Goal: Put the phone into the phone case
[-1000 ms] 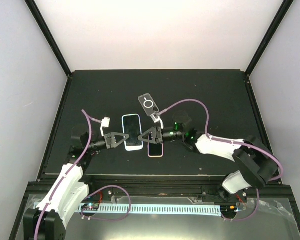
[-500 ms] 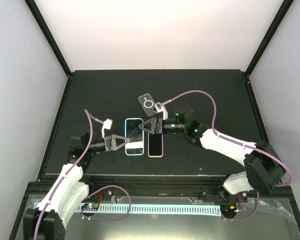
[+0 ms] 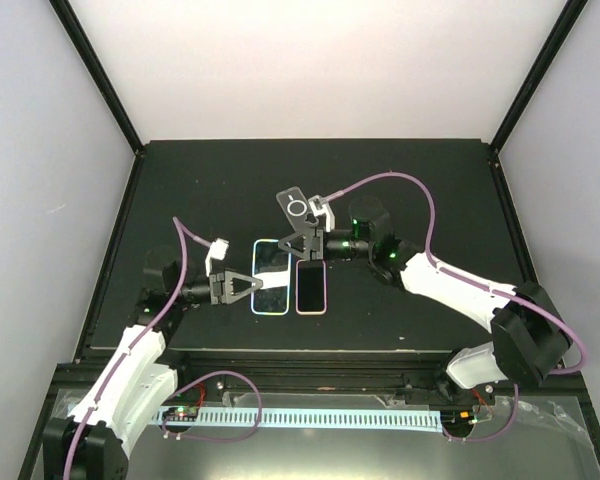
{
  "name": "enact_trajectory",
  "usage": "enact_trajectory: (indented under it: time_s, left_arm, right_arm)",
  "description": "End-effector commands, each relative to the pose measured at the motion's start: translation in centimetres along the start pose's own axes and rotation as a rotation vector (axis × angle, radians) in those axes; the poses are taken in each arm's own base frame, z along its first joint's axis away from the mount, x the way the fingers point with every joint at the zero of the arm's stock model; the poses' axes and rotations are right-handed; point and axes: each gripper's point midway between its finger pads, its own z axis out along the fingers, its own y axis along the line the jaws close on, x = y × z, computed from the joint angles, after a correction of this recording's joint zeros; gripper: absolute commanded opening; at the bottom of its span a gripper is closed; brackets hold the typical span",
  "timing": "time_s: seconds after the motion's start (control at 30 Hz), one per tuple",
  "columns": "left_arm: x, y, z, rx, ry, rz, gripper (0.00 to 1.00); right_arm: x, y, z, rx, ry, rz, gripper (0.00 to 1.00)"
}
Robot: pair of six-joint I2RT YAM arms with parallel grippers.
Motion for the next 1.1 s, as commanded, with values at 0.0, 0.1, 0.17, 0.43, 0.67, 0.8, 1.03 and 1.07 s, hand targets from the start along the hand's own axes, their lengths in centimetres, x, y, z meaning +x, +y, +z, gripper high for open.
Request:
enact_trajectory:
  time_s: [0.0, 0.1, 0.17, 0.43, 0.67, 0.8, 1.03, 1.07]
  left_arm:
    - [-1.5, -1.1, -0.1, -0.046, -0.021, 0.086, 0.02]
    - [-1.6, -0.4, -0.2, -0.084, -0.025, 0.081, 0.02]
    - [-1.6, 0.6, -0.2, -0.134, -0.027, 0.063, 0.02]
    - [-1.6, 3.6, -0.6, -0.285, -0.025, -0.003, 0.02]
    - [-2.3, 2.1, -0.2, -0.175, -0.067, -0.018, 0.02]
    - [-2.5, 2.3, -0.2, -0.156, -0.112, -0.054, 0.02]
    - [-3.8, 1.2, -0.5, -0.147, -0.174, -0.046, 0.02]
    - [-4.1, 0.9, -0.5, -0.138, -0.185, -0.041, 0.02]
  right_arm:
    - [-1.0, 1.8, -0.3, -0.049, -0.019, -0.033, 0.31]
    - [-1.2, 2.1, -0.3, -0.053, -0.023, -0.025, 0.21]
    - [-1.3, 2.2, -0.4, -0.055, -0.024, -0.008, 0.12]
    - [-1.2, 1.7, 0.3, -0.073, -0.007, 0.069, 0.02]
    - [0.2, 0.3, 0.4, -0.047, 0.019, 0.09, 0.27]
    - [1.2, -0.7, 0.3, -0.031, 0.029, 0.116, 0.48]
    - [3.4, -1.3, 0.1, -0.052, 0.053, 0.16, 0.57]
    - [3.8, -1.3, 0.2, -0.056, 0.064, 0.162, 0.57]
